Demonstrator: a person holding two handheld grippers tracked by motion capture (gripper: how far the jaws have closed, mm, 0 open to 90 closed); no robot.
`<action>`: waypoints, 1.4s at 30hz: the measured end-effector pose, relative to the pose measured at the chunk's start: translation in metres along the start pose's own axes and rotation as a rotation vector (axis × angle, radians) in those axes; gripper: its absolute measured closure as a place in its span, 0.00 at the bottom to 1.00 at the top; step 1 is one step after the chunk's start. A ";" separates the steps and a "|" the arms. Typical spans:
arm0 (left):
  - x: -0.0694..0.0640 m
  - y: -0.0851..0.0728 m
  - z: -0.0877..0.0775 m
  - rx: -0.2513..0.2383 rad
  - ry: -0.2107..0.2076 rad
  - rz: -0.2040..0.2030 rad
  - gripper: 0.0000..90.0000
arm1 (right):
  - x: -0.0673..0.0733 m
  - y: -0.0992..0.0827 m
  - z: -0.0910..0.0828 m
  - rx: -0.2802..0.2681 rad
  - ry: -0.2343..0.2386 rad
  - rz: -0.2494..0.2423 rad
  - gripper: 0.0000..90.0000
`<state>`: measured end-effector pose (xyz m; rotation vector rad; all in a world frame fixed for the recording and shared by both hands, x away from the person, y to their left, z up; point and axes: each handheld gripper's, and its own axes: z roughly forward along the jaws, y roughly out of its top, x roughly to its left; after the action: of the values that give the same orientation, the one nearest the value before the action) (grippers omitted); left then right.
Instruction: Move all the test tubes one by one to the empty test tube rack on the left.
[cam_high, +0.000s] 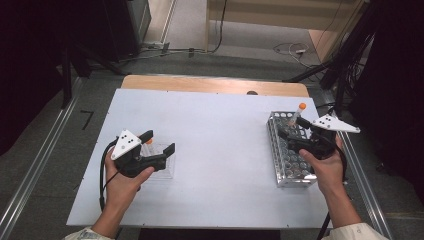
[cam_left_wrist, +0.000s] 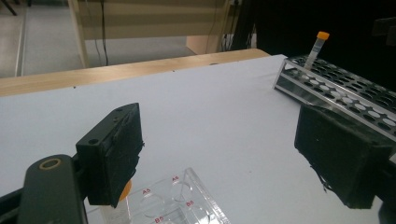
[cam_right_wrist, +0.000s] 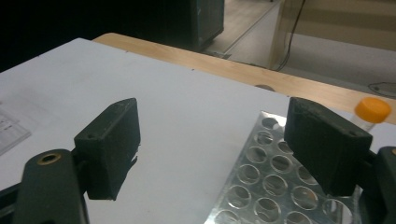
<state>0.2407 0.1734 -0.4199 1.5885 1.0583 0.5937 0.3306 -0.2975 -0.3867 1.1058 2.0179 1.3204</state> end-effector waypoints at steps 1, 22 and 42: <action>0.000 0.000 0.000 0.000 0.002 0.000 0.18 | -0.003 -0.001 0.000 0.000 -0.006 0.001 0.19; 0.000 -0.001 0.000 0.003 -0.005 0.002 0.18 | -0.042 -0.012 0.010 0.019 -0.113 0.041 0.19; 0.000 -0.001 -0.001 0.001 -0.005 0.001 0.18 | -0.066 -0.021 0.033 0.024 -0.189 0.077 0.20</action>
<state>0.2398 0.1735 -0.4206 1.5906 1.0548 0.5898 0.3840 -0.3395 -0.4219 1.2808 1.8737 1.1831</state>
